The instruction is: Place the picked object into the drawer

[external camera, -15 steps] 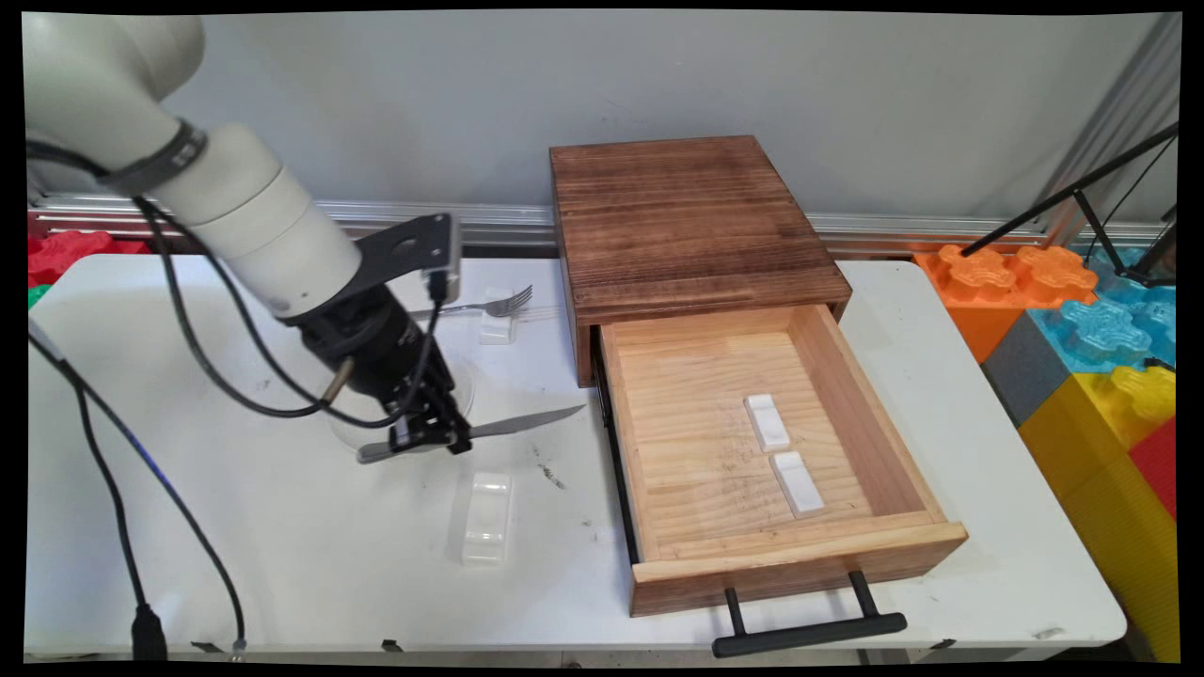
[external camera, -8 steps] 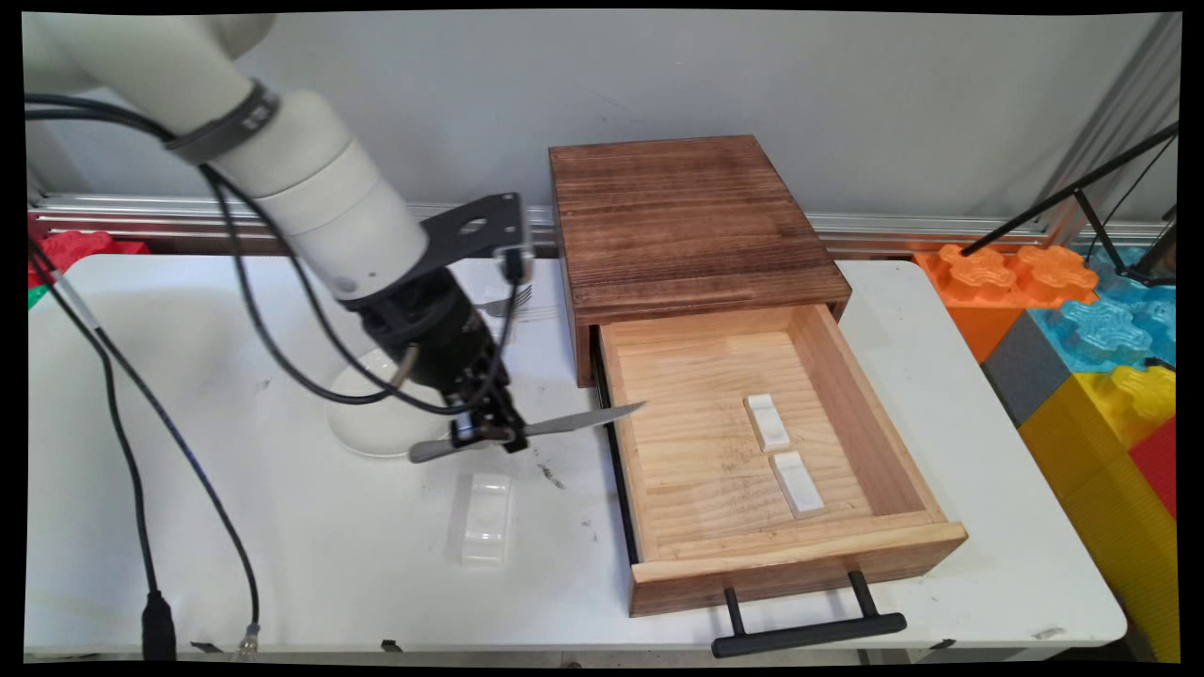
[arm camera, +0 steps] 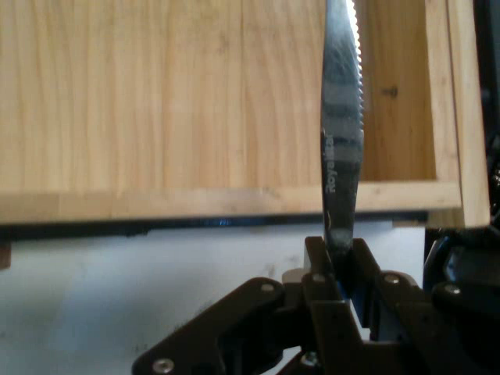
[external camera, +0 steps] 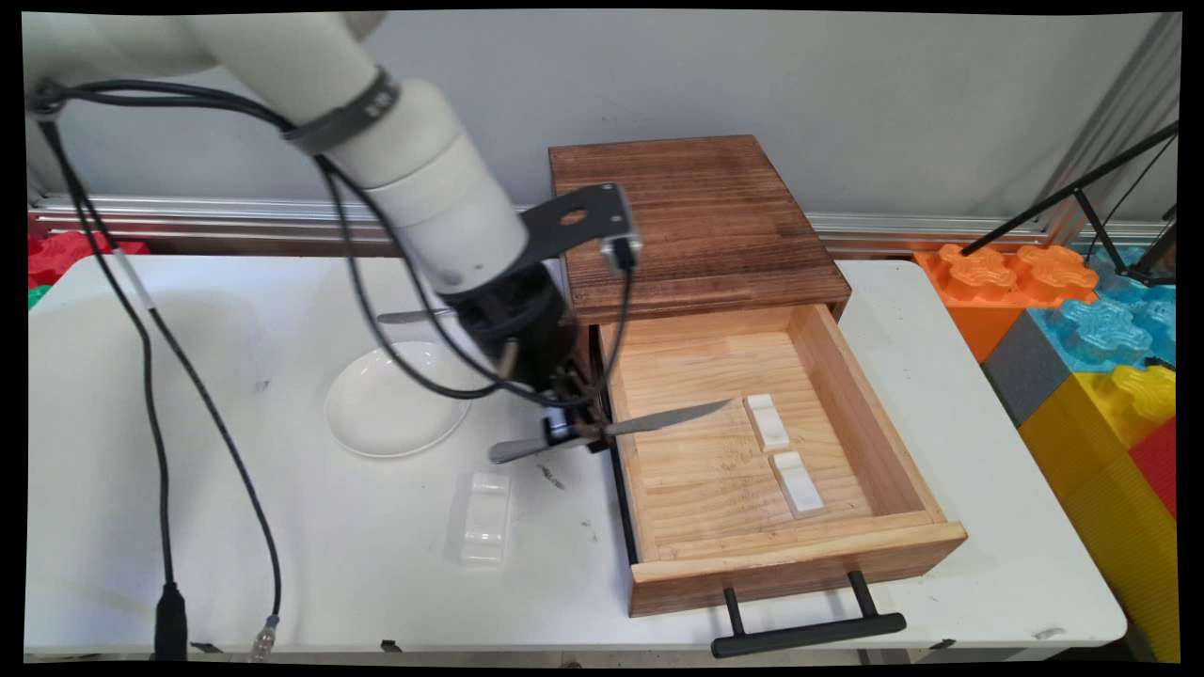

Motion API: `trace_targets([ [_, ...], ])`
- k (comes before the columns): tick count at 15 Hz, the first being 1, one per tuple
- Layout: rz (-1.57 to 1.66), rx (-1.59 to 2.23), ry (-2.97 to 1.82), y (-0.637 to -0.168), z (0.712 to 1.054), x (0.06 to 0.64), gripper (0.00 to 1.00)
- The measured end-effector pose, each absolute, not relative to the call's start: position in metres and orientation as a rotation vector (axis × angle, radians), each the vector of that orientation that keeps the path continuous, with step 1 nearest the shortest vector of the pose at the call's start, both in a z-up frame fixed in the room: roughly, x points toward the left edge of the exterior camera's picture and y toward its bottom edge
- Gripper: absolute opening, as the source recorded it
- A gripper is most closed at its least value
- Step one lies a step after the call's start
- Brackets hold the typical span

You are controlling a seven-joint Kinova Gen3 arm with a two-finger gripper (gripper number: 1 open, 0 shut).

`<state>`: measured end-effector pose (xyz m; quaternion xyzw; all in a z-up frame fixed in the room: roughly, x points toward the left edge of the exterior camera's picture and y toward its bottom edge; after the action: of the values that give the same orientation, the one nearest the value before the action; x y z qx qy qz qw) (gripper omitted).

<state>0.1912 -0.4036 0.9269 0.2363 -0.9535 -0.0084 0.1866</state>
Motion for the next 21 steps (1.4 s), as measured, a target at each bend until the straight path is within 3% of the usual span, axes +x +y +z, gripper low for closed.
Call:
trace_targets([
  [21, -0.006, 0.614, -2.64, -0.461, 0.883, 0.066, 0.0],
])
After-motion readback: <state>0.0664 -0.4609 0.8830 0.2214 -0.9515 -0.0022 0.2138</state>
